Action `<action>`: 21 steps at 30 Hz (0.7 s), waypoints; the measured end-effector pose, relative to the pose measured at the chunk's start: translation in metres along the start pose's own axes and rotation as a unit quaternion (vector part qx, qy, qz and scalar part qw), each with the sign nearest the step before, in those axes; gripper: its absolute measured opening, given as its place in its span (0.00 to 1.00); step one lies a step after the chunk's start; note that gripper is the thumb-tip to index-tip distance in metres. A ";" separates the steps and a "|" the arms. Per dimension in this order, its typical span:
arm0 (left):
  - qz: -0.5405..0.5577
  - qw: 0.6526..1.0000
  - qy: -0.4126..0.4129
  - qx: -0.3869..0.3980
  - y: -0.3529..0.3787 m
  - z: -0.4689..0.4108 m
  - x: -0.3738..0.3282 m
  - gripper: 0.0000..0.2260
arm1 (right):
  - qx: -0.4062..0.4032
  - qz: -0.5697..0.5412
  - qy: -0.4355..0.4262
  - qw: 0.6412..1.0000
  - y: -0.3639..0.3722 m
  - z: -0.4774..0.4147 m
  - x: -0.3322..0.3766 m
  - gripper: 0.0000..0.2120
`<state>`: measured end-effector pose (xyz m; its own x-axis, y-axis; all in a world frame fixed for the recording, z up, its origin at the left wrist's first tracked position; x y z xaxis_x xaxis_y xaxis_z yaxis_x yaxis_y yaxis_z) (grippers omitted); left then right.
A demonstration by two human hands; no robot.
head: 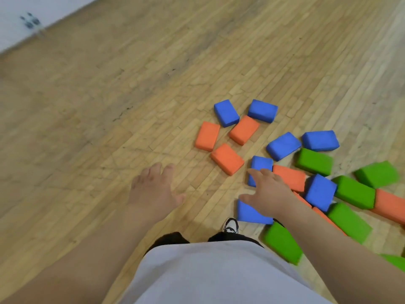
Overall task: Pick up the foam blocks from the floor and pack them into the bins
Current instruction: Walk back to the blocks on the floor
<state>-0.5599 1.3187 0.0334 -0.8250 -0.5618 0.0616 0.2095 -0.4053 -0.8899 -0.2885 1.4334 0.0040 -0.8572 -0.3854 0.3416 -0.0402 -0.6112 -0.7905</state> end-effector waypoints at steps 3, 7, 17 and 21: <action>0.014 1.000 0.005 -0.006 -0.027 -0.032 -0.013 0.40 | 0.006 0.022 -0.016 1.000 -0.038 -0.044 0.000 0.43; 0.004 1.000 0.014 0.002 -0.049 -0.085 -0.022 0.40 | -0.012 0.005 -0.007 1.000 -0.070 -0.093 0.005 0.43; -0.072 0.987 0.138 0.025 -0.130 -0.297 -0.020 0.41 | -0.036 -0.079 0.119 0.989 -0.109 -0.219 0.044 0.42; -0.108 0.975 0.195 0.017 -0.179 -0.370 -0.021 0.42 | -0.075 -0.116 0.164 0.977 -0.132 -0.256 0.069 0.42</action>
<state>-0.7742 1.6699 0.0239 -0.9870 -0.1477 0.0635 0.0211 -0.5102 -0.8598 -0.4738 1.6641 0.0016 -0.9335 0.0086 0.3585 -0.3064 -0.5385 -0.7849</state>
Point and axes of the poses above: each hand's wrist, its own z-axis away from the middle knuckle, its own y-axis out of the palm, x = y × z, the point moved 1 cm from there along -z, towards the middle knuckle, and after that the axes turned 12 degrees about -y, right-handed, at the moved point
